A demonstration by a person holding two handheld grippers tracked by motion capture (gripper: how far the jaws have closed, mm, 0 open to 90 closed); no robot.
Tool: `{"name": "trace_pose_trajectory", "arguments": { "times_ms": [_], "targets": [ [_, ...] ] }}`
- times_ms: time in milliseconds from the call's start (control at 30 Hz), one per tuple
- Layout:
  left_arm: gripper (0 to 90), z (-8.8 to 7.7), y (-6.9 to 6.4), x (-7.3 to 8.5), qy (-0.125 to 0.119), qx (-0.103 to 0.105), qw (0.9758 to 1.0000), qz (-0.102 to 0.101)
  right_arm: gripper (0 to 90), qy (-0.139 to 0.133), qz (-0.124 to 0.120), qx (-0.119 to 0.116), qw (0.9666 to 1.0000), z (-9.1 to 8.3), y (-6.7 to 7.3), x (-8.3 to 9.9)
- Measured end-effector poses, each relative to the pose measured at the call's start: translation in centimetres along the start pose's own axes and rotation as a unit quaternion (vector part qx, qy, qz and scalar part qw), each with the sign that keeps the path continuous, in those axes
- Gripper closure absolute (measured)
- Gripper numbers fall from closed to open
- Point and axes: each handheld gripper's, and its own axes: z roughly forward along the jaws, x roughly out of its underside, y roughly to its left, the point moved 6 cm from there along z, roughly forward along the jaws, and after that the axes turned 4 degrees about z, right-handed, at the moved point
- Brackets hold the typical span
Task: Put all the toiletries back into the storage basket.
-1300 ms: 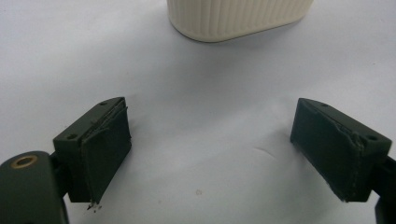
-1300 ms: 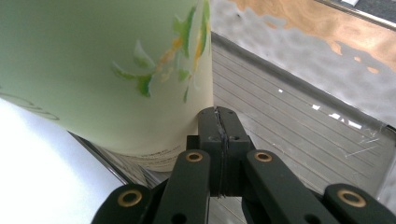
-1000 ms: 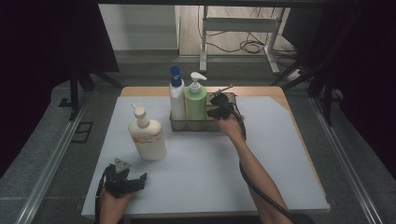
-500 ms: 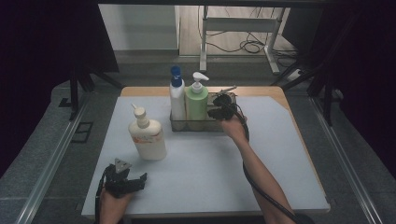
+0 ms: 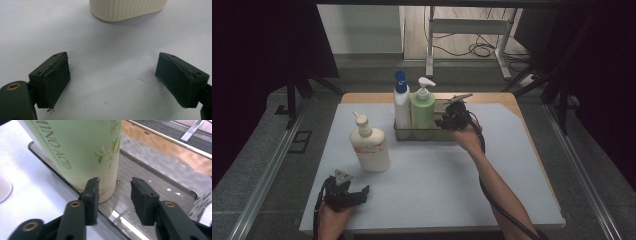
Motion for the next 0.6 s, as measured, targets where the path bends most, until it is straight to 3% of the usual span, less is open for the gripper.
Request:
{"name": "trace_pose_trajectory", "arguments": {
  "times_ms": [300,600],
  "targets": [
    [12.0,0.0,0.0,0.0,-0.001,0.0,1.0,-0.001,33.5,-0.003,-0.015,-0.004,0.9999,-2.2,-0.1,0.8],
    [12.0,0.0,0.0,0.0,0.001,-0.001,1.0,0.001,21.9,-0.005,-0.043,-0.009,0.999,-4.0,1.0,2.4]
  ]
}}
